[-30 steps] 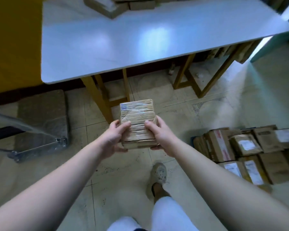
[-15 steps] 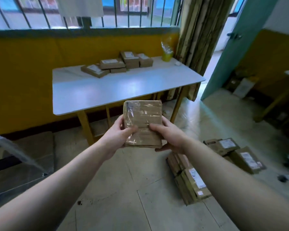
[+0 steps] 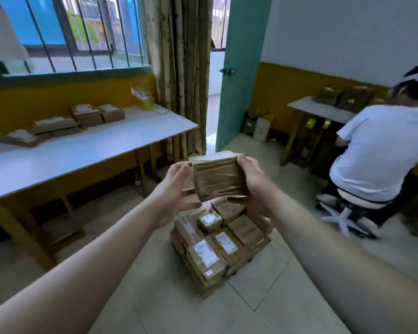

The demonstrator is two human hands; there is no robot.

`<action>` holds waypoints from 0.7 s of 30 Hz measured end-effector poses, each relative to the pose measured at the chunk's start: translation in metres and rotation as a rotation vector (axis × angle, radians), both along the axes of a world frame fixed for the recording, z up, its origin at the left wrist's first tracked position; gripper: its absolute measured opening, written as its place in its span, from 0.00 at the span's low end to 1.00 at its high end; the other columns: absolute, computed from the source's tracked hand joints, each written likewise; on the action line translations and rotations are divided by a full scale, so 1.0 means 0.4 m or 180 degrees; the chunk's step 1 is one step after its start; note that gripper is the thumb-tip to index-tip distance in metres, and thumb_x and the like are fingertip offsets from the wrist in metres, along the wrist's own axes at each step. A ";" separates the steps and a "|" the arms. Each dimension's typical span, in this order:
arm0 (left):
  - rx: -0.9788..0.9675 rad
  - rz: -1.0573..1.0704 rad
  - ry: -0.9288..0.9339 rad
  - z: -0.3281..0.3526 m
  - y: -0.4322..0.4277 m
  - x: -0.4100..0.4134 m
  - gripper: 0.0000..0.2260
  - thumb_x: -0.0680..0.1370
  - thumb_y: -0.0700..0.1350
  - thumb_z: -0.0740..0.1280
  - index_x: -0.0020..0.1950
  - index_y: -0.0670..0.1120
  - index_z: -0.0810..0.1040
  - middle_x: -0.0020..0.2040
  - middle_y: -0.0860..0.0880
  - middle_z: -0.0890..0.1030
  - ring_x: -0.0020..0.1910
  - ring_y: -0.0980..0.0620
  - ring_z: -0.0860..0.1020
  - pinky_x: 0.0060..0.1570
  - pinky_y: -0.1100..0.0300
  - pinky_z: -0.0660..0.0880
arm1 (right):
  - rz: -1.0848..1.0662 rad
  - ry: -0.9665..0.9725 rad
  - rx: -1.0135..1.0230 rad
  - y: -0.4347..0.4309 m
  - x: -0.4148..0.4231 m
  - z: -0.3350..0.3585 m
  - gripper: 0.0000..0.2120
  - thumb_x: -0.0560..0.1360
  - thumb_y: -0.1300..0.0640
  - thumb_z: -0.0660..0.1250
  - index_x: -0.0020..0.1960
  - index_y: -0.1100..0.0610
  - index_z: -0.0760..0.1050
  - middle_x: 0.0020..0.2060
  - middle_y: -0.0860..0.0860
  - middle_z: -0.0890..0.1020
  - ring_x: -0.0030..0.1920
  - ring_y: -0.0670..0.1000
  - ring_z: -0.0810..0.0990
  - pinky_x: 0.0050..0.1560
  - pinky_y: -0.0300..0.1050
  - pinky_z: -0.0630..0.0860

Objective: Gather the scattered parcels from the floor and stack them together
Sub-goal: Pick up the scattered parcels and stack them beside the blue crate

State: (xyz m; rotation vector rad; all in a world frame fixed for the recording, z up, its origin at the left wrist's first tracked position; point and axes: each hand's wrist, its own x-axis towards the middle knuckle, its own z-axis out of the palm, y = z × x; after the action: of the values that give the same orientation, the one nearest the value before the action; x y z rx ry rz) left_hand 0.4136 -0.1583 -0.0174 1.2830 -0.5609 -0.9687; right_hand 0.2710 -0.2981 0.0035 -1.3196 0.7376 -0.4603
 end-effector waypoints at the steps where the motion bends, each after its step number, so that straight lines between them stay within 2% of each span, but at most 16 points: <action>1: -0.0027 0.0127 0.0206 0.002 -0.037 -0.031 0.16 0.78 0.58 0.62 0.63 0.54 0.72 0.62 0.45 0.72 0.58 0.39 0.77 0.44 0.43 0.80 | -0.0049 -0.0012 -0.0066 -0.021 -0.032 -0.004 0.11 0.79 0.41 0.58 0.58 0.43 0.68 0.57 0.56 0.77 0.55 0.59 0.79 0.53 0.65 0.77; 4: 0.0023 0.0519 0.0495 0.014 -0.130 -0.092 0.12 0.80 0.57 0.60 0.58 0.52 0.73 0.58 0.44 0.75 0.55 0.39 0.78 0.40 0.40 0.80 | -0.0123 -0.0151 -0.0354 -0.070 -0.102 -0.008 0.08 0.77 0.42 0.61 0.55 0.41 0.69 0.55 0.51 0.75 0.53 0.55 0.78 0.46 0.56 0.82; 7: 0.0181 0.0647 0.0357 0.018 -0.205 -0.106 0.08 0.77 0.53 0.66 0.54 0.54 0.72 0.56 0.44 0.78 0.52 0.44 0.81 0.38 0.45 0.81 | -0.0280 -0.0359 -0.0573 -0.115 -0.128 -0.007 0.10 0.76 0.42 0.63 0.54 0.44 0.69 0.52 0.51 0.75 0.49 0.52 0.78 0.38 0.43 0.79; 9: 0.0226 0.0363 0.0555 0.011 -0.250 -0.102 0.16 0.76 0.51 0.68 0.62 0.52 0.70 0.57 0.43 0.79 0.52 0.44 0.81 0.37 0.49 0.80 | -0.0384 -0.0414 -0.0556 -0.150 -0.134 -0.010 0.10 0.75 0.45 0.66 0.54 0.45 0.69 0.52 0.52 0.75 0.49 0.51 0.79 0.39 0.43 0.79; 11: 0.0230 0.0034 0.0616 0.000 -0.293 -0.095 0.20 0.76 0.49 0.67 0.67 0.52 0.67 0.59 0.43 0.78 0.53 0.43 0.80 0.38 0.49 0.79 | -0.0353 -0.0397 -0.0488 -0.189 -0.135 -0.014 0.14 0.72 0.49 0.68 0.55 0.44 0.68 0.54 0.52 0.75 0.49 0.52 0.80 0.41 0.44 0.80; 14: 0.0231 -0.0075 0.0438 -0.023 -0.368 -0.072 0.21 0.75 0.46 0.69 0.65 0.55 0.67 0.60 0.44 0.76 0.52 0.42 0.80 0.38 0.44 0.79 | -0.0282 -0.0258 -0.0352 -0.256 -0.124 -0.021 0.27 0.66 0.54 0.68 0.63 0.44 0.62 0.58 0.52 0.73 0.52 0.56 0.81 0.45 0.51 0.82; 16: 0.0181 -0.0116 0.0295 -0.038 -0.427 -0.047 0.21 0.74 0.45 0.70 0.65 0.54 0.68 0.60 0.45 0.76 0.49 0.43 0.82 0.37 0.47 0.79 | -0.0261 -0.0083 -0.0329 -0.310 -0.108 -0.029 0.37 0.67 0.55 0.68 0.70 0.38 0.55 0.59 0.51 0.73 0.53 0.56 0.81 0.44 0.51 0.82; 18: 0.0106 -0.0234 0.0147 -0.047 -0.489 -0.020 0.21 0.75 0.43 0.69 0.65 0.54 0.69 0.59 0.47 0.77 0.44 0.47 0.84 0.35 0.51 0.79 | -0.0368 0.0062 -0.0289 -0.367 -0.086 -0.038 0.35 0.72 0.53 0.69 0.70 0.35 0.54 0.59 0.48 0.74 0.52 0.53 0.81 0.41 0.48 0.82; 21: 0.0103 -0.0413 -0.0143 -0.054 -0.577 0.012 0.21 0.75 0.41 0.70 0.64 0.53 0.68 0.56 0.49 0.77 0.39 0.52 0.84 0.34 0.56 0.79 | -0.0599 0.0253 -0.0205 -0.454 -0.045 -0.040 0.26 0.76 0.53 0.68 0.62 0.34 0.56 0.53 0.43 0.77 0.49 0.50 0.82 0.34 0.44 0.80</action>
State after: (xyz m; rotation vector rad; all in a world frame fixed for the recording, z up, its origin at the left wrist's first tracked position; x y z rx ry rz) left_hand 0.4184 -0.3891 -0.0389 1.3124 -0.6723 -1.0618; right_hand 0.2531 -0.4799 -0.0124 -1.3405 0.9246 -0.5886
